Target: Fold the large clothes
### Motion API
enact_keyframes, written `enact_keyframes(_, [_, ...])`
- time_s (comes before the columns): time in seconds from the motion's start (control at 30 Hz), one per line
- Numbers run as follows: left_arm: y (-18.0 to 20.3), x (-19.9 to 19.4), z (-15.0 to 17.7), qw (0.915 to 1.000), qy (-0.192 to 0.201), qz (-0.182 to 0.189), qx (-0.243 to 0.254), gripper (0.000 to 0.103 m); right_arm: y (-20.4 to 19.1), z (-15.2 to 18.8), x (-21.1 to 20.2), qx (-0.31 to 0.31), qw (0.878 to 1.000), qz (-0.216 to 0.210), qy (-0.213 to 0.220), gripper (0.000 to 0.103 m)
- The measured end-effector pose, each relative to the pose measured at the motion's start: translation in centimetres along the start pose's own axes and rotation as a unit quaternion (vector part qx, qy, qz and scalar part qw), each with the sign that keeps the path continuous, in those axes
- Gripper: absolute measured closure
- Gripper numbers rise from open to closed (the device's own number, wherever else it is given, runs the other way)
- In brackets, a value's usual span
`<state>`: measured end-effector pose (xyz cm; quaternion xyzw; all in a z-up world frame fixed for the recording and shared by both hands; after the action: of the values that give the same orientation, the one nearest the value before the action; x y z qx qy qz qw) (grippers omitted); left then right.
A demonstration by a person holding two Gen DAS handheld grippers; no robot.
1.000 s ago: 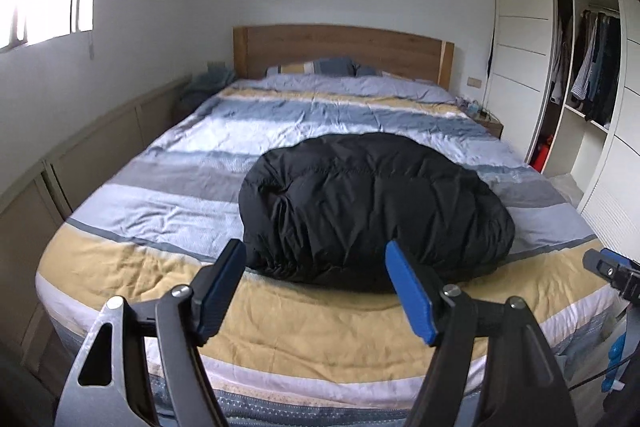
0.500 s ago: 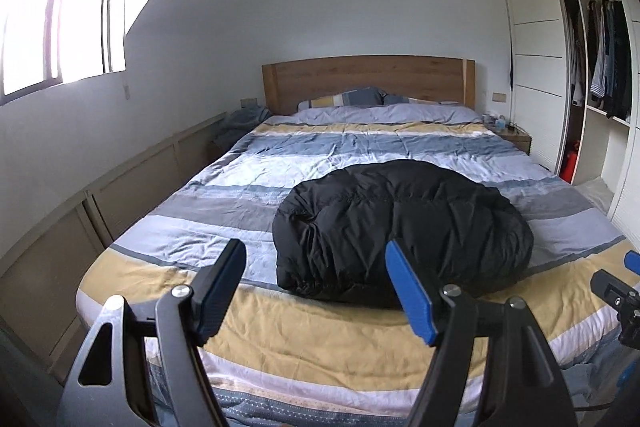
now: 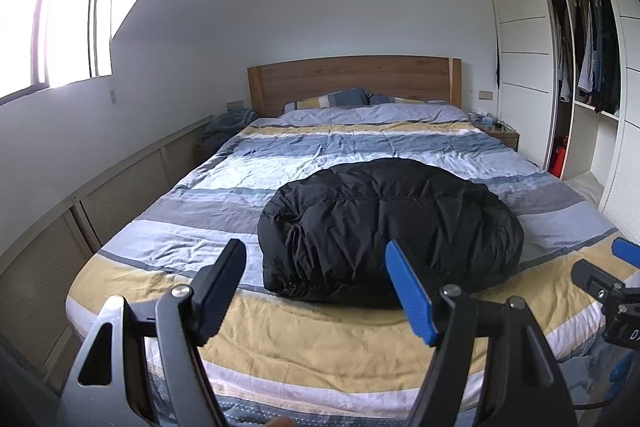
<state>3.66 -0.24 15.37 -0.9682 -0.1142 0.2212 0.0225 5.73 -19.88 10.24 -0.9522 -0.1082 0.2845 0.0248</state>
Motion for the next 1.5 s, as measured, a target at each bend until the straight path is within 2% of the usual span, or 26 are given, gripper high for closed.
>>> enact_keyframes(0.77, [-0.5, 2.6, 1.1, 0.9996, -0.024, 0.015, -0.004, 0.032, -0.1, 0.3, 2.2, -0.003, 1.0, 0.007, -0.012, 0.0])
enact_keyframes(1.5, [0.0, 4.4, 2.4, 0.9989, -0.046, 0.005, 0.012, 0.032, 0.6, 0.9, 3.2, -0.012, 0.999, 0.03, -0.027, 0.0])
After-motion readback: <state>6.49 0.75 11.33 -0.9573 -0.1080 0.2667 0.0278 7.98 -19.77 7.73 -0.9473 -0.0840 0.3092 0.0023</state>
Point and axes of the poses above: each gripper's, at about its wrist camera, not at the fingertips, and x roughly the way its jaws point, y to its right, z to its underside, the point moved 2 cm from there along x, roughly the way its jaws point, and after that the axes turned 1 degree about x, right-handed, at the moved point
